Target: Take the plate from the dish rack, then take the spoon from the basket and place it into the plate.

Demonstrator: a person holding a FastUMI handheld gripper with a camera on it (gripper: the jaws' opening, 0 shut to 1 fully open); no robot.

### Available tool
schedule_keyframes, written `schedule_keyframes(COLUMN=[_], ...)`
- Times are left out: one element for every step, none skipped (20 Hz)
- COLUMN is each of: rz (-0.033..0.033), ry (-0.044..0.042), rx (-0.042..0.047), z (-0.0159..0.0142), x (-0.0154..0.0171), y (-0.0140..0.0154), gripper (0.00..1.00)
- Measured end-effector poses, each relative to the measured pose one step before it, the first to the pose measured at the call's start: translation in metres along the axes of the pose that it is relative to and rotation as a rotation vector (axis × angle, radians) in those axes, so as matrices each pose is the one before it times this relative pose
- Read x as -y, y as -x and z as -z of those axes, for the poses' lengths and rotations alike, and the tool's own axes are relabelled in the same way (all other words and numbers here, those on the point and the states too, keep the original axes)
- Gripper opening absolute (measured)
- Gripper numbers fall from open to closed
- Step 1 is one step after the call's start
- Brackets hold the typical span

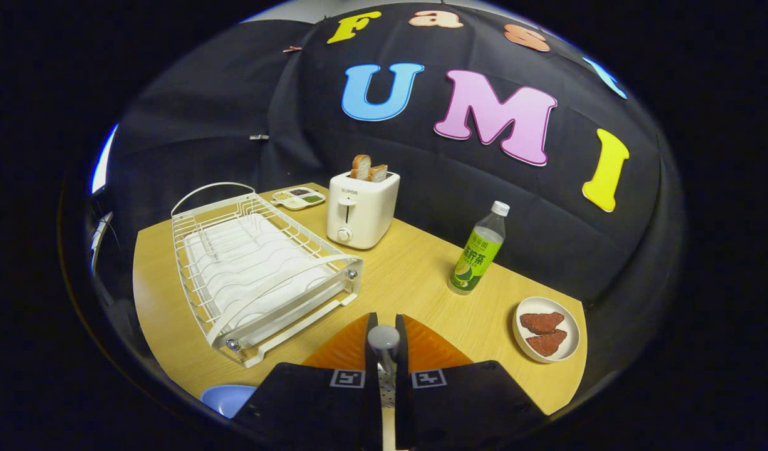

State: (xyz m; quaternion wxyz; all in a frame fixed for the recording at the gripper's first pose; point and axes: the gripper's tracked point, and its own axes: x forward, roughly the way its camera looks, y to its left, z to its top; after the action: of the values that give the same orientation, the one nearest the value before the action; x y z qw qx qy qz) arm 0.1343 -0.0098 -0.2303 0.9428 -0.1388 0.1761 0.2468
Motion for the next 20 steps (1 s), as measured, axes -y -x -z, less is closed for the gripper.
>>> schedule_keyframes(rz=[0.02135, 0.02049, 0.01655, 0.02302, 0.02174, 0.02435, 0.01900, 0.01873, 0.01796, 0.01940, 0.02025, 0.01815, 0.01463, 0.00629, 0.00377, 0.00628, 0.00400, 0.00022, -0.00042, 0.00153], ry=[-0.00157, -0.00346, -0.01594, -0.01484, -0.00780, -0.00196, 0.00128, -0.00016, -0.00019, 0.00010, 0.00235, 0.00842, 0.01079, 0.00631, -0.00021, -0.00411, 0.00613, 0.01579, 0.02301, 0.02409], rx=[0.00794, 0.00890, 0.01197, 0.01373, 0.01642, 0.01478, 0.01106, 0.01114, 0.01290, 0.00964, 0.00718, 0.00368, -0.00315, -0.00626, -0.00468, 0.00418, 0.00167, -0.00692, -0.01216, -0.00930], z=[-0.00831, -0.01043, -0.01247, -0.01456, -0.01552, -0.01556, -0.01428, -0.01258, -0.01139, -0.00857, -0.00380, 0.00054, 0.00465, 0.00763, 0.00947, 0.00794, 0.00878, 0.01279, 0.01272, 0.01161], x=[0.00727, 0.00659, 0.00427, 0.00519, 0.00521, 0.00455, 0.00237, 0.00103, 0.00004, -0.00035, -0.00201, -0.00376, -0.00573, -0.00927, -0.01041, -0.00905, -0.00956, -0.01058, -0.00976, -0.00797], y=[0.00549, 0.00574, 0.00730, 0.00832, 0.00734, 0.00823, 0.00773, 0.00839, 0.00976, 0.01010, 0.01129, 0.00904, 0.01050, 0.00983, 0.00908, 0.00649, 0.00599, 0.00495, 0.00509, 0.00495], gripper=[0.12, 0.12, 0.12, 0.12, 0.12, 0.12, 0.12, 0.12, 0.12, 0.12, 0.12, 0.12, 0.12, 0.12, 0.12, 0.12, 0.12, 0.12, 0.12, 0.12])
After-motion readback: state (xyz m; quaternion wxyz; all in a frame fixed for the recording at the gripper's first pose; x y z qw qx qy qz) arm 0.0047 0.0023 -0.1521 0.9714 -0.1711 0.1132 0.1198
